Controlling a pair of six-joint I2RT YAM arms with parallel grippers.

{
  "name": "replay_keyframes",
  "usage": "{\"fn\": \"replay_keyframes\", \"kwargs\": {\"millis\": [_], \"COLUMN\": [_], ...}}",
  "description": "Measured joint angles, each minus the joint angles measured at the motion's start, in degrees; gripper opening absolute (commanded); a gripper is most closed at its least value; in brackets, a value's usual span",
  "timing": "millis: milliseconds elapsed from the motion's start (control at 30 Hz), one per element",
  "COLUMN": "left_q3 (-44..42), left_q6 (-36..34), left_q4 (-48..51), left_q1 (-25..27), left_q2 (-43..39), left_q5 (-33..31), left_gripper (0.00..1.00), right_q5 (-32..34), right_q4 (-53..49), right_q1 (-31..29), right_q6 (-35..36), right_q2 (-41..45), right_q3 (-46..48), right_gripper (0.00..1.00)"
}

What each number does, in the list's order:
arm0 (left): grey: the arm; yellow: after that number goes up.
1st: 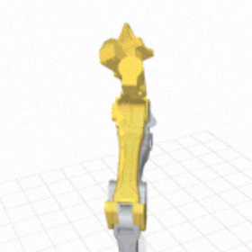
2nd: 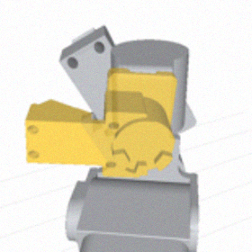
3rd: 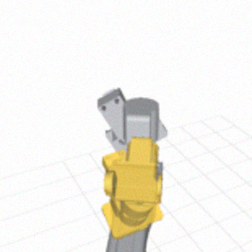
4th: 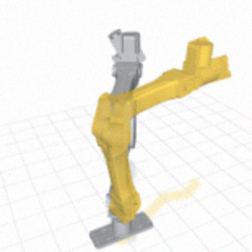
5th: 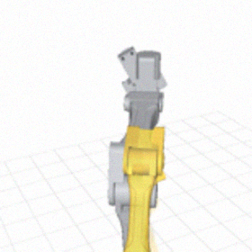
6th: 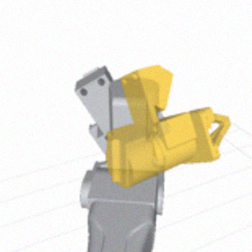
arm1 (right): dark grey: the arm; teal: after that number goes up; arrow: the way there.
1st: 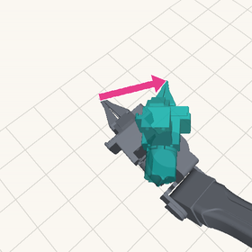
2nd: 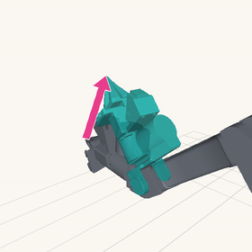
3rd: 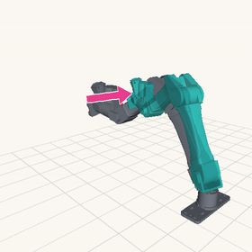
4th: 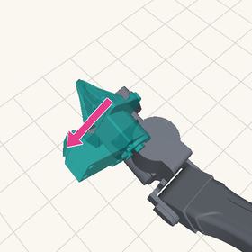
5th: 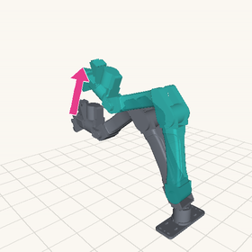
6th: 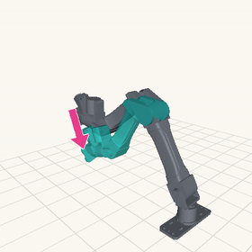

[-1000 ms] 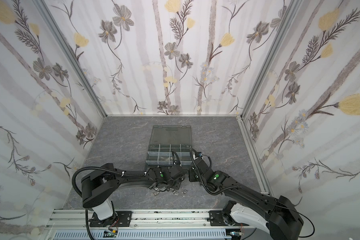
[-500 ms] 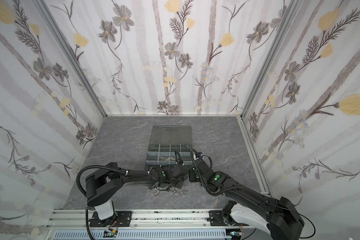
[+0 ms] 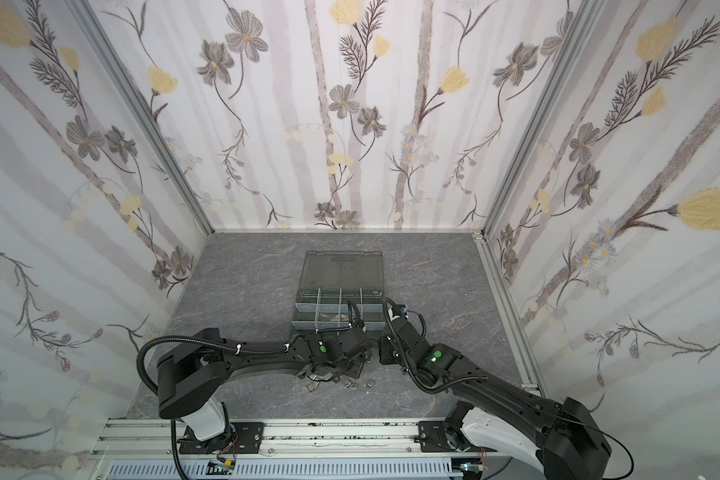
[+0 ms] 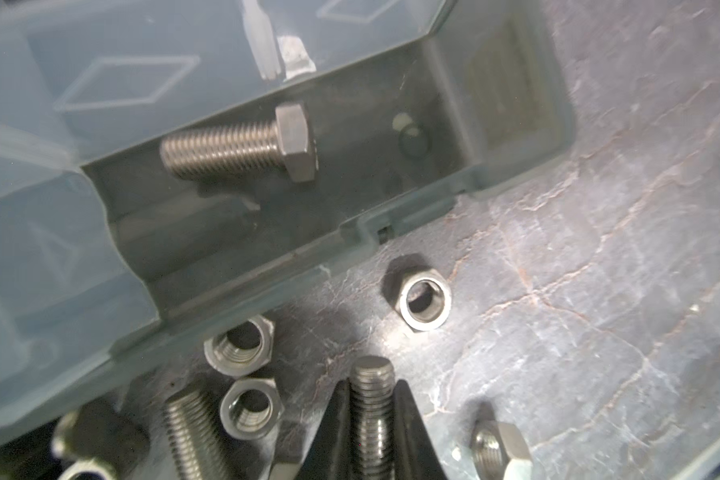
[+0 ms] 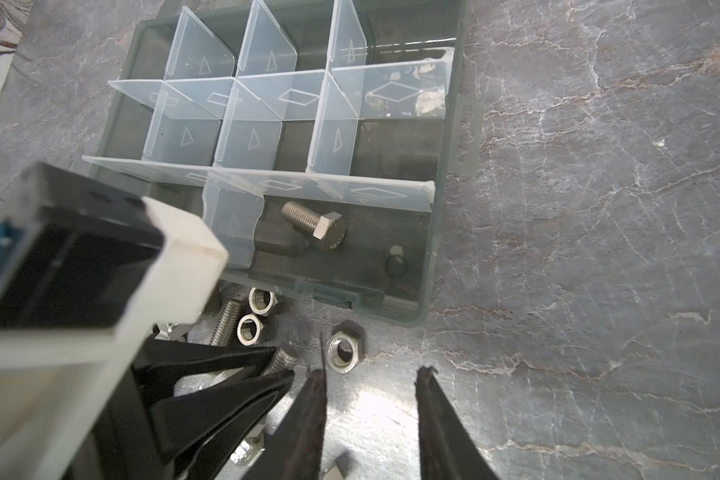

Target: Sort the screws and nuts into containers

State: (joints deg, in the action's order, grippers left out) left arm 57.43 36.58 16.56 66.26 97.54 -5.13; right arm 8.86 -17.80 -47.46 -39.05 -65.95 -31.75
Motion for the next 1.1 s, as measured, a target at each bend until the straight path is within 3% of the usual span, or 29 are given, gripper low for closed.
{"fn": "replay_keyframes", "kwargs": {"millis": [333, 600, 933, 1100], "left_q3": [4.2, 8.4, 10.2, 10.4], "left_q6": [-3.8, -9.4, -15.1, -15.8], "left_q4": [0.8, 1.6, 2.6, 2.8], "left_q1": [-4.3, -9.1, -9.7, -9.8], "left_q2": [-5.2, -0.7, 4.5, 5.7], "left_q5": [-0.2, -0.4, -1.7, -2.5], "left_gripper": [0.11, 0.11, 0.11, 0.17], "right_q5": [0.1, 0.4, 0.6, 0.7], "right_q4": [-0.4, -1.0, -2.5, -2.6], "right_q1": [1.8, 1.9, 2.1, 2.1], "right_q6": [-0.2, -0.2, -0.2, -0.2], "right_q2": [0.9, 2.3, 3.0, 2.9], "right_q3": [-0.1, -0.2, -0.2, -0.2], "right_gripper": [0.37, 0.37, 0.38, 0.37]}}
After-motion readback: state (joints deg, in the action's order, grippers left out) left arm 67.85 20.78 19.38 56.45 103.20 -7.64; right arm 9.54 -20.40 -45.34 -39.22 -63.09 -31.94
